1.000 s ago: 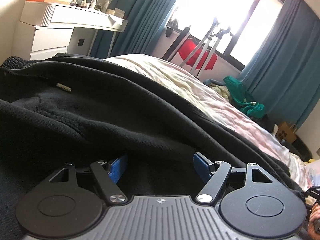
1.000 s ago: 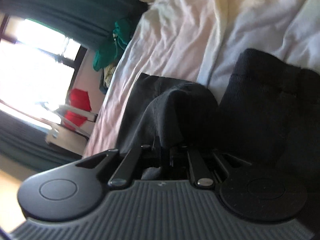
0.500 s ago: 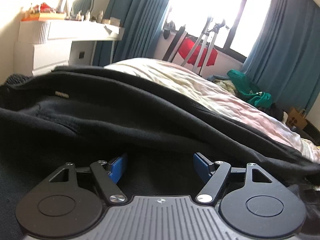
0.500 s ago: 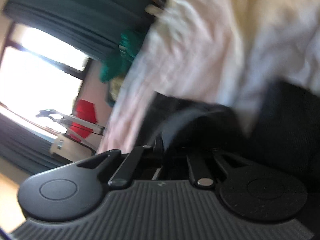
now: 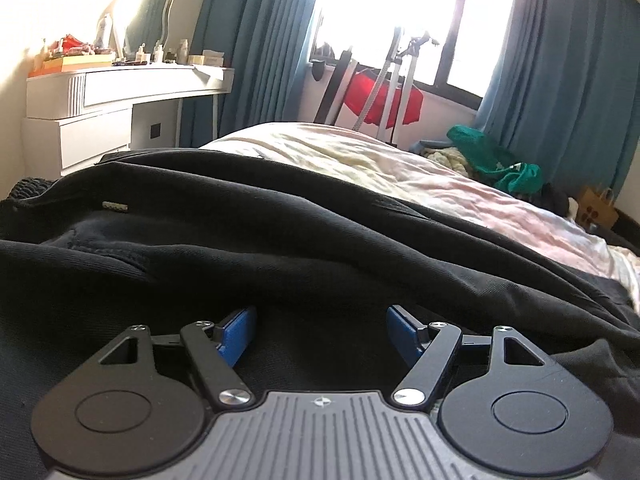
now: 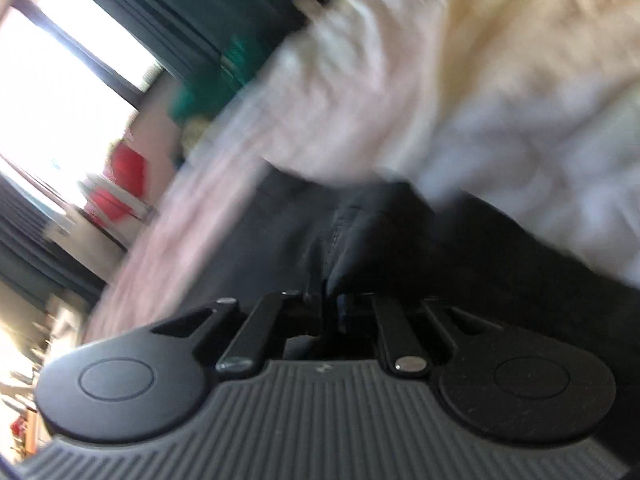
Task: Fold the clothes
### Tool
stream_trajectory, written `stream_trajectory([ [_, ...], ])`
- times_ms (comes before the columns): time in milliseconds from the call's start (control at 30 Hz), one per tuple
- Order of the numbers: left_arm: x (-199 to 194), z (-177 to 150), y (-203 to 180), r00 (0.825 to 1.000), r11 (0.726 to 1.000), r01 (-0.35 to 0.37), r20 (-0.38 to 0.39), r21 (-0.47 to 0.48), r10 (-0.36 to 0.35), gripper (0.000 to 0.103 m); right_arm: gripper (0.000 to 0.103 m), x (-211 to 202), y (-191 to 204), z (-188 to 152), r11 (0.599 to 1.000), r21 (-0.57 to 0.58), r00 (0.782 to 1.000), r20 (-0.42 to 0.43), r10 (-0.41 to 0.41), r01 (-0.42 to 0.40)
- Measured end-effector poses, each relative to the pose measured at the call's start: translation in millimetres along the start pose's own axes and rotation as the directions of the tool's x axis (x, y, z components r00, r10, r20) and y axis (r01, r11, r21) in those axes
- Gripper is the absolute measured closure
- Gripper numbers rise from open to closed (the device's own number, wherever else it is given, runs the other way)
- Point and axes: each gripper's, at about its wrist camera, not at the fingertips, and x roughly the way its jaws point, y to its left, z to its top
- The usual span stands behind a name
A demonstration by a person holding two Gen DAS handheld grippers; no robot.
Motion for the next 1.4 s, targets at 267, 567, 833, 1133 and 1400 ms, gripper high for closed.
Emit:
stream_trajectory([
  [267,-5.0,0.3,1.0,1.0,1.0,0.003,-0.02,0.027,-0.003,0.028,0.086,-80.1,-11.4,-13.5,0.995,0.086,0.996,0.075,-0.051,0.044],
  [567,-22.1,-4.5,12.5,0.995,1.0,-0.008,-0.098,-0.009,0.007,0.028,0.083,-170.2,-32.3,-38.2,0.986,0.115,0.985,0.109,-0.133,0.12],
  [833,-42.0,-2.8,14.7,0.994,0.999,-0.047,-0.101,-0.009,0.046,0.028,0.034,-206.6,-36.7,-56.0,0.973,0.105,0.962,0.16,-0.221,0.206],
  [1133,-45.8,-7.3,22.1,0.988,0.994,-0.102,-0.12,-0.033,0.097,0.028,0.033,-191.7,-53.0,-65.4,0.961,0.19,0.978,0.017,-0.208,0.201],
  [1400,-45.0,-9.2,17.6,0.985,0.993,-0.117,-0.13,-0.015,0.114,0.027,0.033,-172.4,-53.2,-66.9,0.964,0.226,0.99,-0.034,-0.134,0.138],
])
